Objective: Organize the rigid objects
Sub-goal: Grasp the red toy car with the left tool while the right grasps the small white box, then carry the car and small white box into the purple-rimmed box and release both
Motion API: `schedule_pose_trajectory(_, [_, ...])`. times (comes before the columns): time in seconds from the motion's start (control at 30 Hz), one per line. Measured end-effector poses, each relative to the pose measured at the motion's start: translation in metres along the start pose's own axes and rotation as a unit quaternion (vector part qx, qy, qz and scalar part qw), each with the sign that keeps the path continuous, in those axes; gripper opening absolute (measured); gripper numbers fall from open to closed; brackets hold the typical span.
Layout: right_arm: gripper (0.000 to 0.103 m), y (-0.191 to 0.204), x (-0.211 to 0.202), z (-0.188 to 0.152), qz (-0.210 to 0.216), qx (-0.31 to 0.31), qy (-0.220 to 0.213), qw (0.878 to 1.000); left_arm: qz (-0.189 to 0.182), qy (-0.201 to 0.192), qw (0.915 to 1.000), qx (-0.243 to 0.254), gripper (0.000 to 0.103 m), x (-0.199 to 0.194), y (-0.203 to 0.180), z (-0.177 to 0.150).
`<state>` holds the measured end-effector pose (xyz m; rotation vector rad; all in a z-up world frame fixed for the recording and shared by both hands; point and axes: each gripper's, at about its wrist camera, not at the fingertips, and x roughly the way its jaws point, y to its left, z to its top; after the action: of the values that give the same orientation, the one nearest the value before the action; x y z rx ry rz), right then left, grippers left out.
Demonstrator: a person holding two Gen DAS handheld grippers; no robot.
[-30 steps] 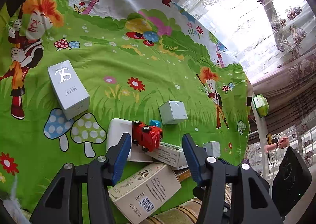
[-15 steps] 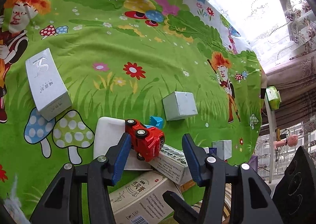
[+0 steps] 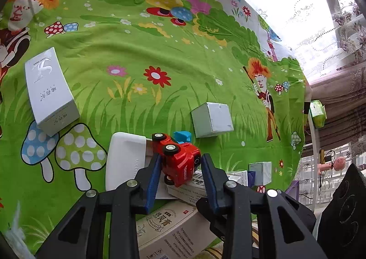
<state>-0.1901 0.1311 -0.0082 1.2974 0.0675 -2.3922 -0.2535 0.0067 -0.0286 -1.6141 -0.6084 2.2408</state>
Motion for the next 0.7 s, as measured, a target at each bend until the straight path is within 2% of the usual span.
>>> schedule_pose_trajectory(0.4, [0.037,0.004,-0.028,-0.001,-0.019,-0.009,-0.052,0.998,-0.032,-0.070,0.9970,-0.007,0.036,-0.031,-0.002,-0.010])
schedule_pose_trajectory(0.7, [0.037,-0.001,-0.059,-0.013,-0.041,0.006,-0.080,0.996,-0.056,-0.124,0.9907,0.001,0.036,-0.058,-0.014,-0.036])
